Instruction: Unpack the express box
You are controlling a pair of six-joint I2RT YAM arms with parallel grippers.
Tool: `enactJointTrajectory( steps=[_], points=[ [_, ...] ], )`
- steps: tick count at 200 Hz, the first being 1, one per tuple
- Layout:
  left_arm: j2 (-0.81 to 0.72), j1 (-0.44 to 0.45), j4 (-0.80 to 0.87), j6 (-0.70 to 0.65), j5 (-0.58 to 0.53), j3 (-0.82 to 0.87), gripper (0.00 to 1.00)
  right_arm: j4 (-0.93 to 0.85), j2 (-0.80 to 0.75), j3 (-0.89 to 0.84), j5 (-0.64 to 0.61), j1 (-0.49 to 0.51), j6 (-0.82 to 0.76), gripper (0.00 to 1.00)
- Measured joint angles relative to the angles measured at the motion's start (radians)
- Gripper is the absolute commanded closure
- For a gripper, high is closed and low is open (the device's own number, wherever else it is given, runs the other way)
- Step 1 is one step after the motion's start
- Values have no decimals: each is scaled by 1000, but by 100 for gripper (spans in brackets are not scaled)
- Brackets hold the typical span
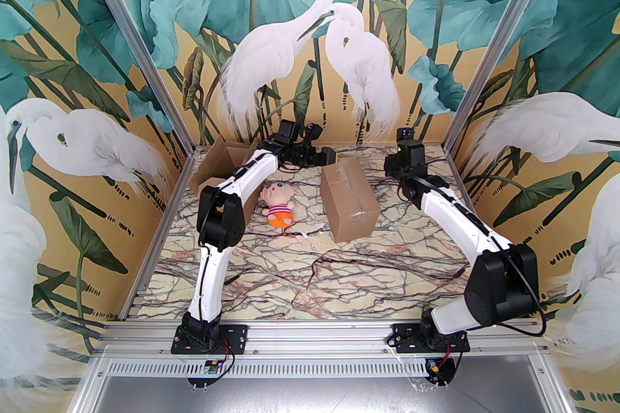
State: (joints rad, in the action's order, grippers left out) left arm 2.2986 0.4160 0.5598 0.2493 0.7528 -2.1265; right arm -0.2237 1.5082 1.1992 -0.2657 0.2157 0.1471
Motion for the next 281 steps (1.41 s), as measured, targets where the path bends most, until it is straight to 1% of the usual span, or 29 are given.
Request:
enactJointTrajectory(
  steps=[28, 75, 109, 134, 162, 196, 238, 281],
  points=[
    [0, 8, 2, -34, 38, 19, 11, 0, -23, -17, 28, 0, -7, 100],
    [5, 48, 40, -99, 54, 27, 19, -13, -109, -46, 85, 1, -12, 100],
    [23, 81, 76, -142, 61, 27, 21, -17, -164, -45, 119, 3, -29, 100],
    [23, 87, 80, -151, 61, 27, 25, 32, -175, -45, 208, 3, -39, 100],
    [23, 85, 80, -157, 62, 27, 27, 140, -150, -48, 348, 4, -27, 100],
    [22, 84, 69, -156, 63, 40, 29, 281, -69, -62, 487, 11, 0, 100],
    [8, 82, 35, -137, 66, 77, 30, 381, 17, -78, 577, 28, 15, 100],
    [5, 82, 25, -131, 66, 86, 32, 419, 46, -79, 603, 54, 13, 100]
  ],
)
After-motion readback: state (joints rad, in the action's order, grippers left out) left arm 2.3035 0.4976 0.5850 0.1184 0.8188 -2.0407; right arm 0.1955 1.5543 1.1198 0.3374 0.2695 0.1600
